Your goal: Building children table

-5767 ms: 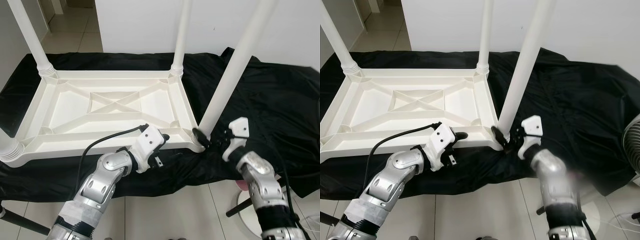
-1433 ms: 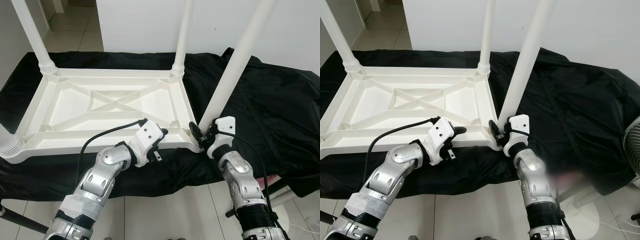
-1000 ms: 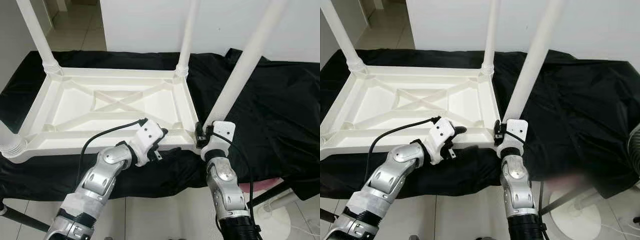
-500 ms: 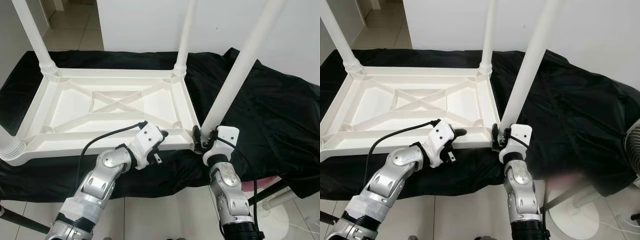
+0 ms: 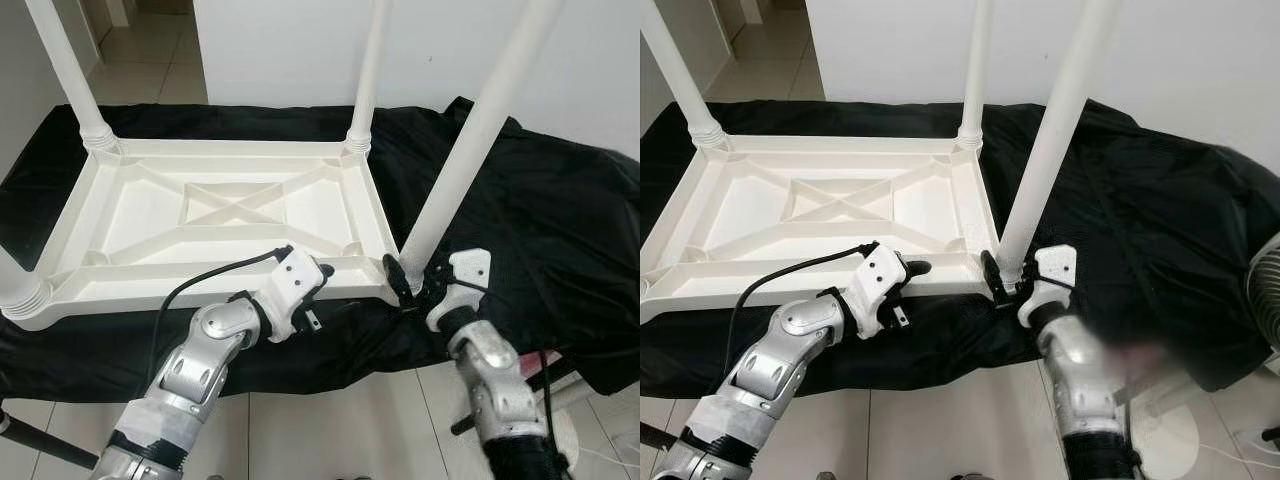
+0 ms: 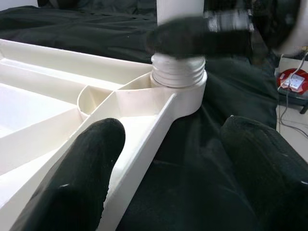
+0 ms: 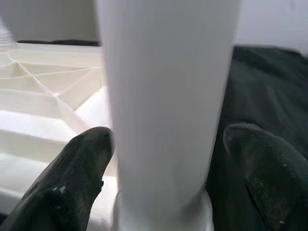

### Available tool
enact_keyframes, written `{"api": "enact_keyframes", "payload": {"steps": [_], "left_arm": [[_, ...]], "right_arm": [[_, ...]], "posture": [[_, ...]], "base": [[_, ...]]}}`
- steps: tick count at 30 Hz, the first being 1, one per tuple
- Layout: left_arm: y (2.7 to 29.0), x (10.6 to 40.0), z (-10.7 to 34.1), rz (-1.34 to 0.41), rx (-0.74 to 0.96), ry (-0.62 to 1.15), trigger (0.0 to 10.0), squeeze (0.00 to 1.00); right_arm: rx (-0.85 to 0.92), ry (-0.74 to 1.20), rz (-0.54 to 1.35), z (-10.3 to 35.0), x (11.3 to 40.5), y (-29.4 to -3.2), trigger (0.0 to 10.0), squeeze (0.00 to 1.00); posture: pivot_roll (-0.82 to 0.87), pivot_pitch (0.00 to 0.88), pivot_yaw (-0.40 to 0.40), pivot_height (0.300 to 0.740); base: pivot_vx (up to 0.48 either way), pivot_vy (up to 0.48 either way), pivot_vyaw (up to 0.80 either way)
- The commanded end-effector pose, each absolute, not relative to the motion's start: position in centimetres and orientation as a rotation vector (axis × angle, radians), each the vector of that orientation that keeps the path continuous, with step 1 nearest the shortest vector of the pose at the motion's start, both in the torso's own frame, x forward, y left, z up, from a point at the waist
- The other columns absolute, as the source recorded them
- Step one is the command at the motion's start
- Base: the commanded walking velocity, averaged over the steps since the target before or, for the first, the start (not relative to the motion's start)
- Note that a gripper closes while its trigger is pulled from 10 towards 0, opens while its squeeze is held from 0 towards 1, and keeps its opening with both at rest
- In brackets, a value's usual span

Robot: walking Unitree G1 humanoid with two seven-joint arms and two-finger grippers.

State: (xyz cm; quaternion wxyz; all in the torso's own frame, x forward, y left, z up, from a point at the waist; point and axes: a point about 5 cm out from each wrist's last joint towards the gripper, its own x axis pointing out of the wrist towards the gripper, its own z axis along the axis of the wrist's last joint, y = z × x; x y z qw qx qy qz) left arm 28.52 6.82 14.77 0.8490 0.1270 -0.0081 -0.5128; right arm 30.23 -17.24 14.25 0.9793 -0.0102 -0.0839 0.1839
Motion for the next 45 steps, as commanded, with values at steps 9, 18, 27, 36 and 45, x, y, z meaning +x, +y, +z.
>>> {"api": "enact_keyframes", "payload": {"steps": [9,18,27,36,45], "left_arm": [[6.7,28.2,14.8,-1.063,0.273,-0.013,10.0,0.00],[6.7,28.3,15.0,-1.049,0.268,-0.016,10.0,0.00],[6.8,28.4,15.0,-1.034,0.261,-0.013,10.0,0.00],[6.6,28.5,15.0,-1.038,0.257,-0.016,10.0,0.00],[6.4,28.5,14.9,-1.047,0.256,-0.014,10.0,0.00]], "right_arm": [[-0.105,-0.139,0.597,14.3,31.8,-17.0,10.0,0.00],[-0.156,-0.087,0.680,13.9,32.5,-17.4,0.0,0.00],[-0.115,-0.057,0.682,12.9,31.8,-18.1,0.0,0.00],[-0.103,-0.036,0.550,12.7,31.5,-17.5,10.0,0.00],[0.007,-0.013,0.282,12.5,30.8,-15.1,10.0,0.00]], "posture": [[-0.05,0.042,-0.041,0.740],[-0.05,0.057,-0.045,0.740],[-0.06,0.071,-0.047,0.740],[-0.07,0.073,-0.046,0.740],[-0.08,0.081,-0.041,0.740]], "base": [[0.000,0.000,0.00],[0.000,0.000,0.00],[0.000,0.000,0.00],[0.000,0.000,0.00],[0.000,0.000,0.00]]}}
